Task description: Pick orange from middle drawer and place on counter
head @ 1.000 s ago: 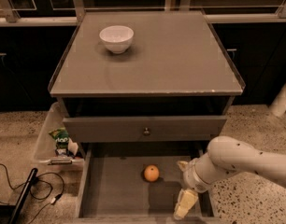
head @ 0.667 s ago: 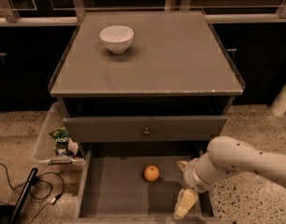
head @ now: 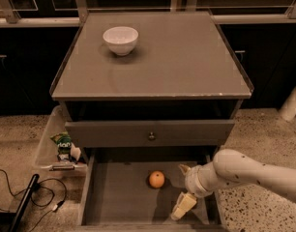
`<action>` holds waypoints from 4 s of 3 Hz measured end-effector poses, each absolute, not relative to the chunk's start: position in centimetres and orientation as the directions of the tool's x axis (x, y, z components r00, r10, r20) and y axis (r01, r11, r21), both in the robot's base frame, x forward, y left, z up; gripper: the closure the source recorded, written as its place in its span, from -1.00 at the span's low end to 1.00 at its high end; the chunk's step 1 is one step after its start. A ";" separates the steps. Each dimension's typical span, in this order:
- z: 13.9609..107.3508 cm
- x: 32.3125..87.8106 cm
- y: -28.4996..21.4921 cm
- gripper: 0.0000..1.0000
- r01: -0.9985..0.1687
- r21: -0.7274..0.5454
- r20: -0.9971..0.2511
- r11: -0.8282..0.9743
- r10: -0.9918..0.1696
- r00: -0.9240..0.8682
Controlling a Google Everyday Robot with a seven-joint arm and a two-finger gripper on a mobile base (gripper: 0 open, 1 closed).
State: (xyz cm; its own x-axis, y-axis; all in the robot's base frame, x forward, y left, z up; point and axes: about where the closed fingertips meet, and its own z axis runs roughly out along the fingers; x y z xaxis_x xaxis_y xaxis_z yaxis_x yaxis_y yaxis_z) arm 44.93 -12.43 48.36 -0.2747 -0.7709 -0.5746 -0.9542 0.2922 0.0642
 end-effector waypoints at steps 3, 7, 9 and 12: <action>42.4 51.9 -10.3 -1.00 -0.955 -0.044 -0.775 0.294 -0.613 -0.153; 38.7 54.5 -6.1 -1.00 -0.977 0.023 -0.824 0.211 -0.549 -0.138; 38.7 54.5 -6.1 -0.16 -0.977 0.023 -0.825 0.210 -0.549 -0.138; 38.8 54.4 -6.1 1.00 -0.977 0.025 -0.825 0.210 -0.548 -0.139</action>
Offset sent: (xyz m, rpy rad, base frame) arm 0.0851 0.0103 -0.0615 0.2594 -0.2540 -0.0422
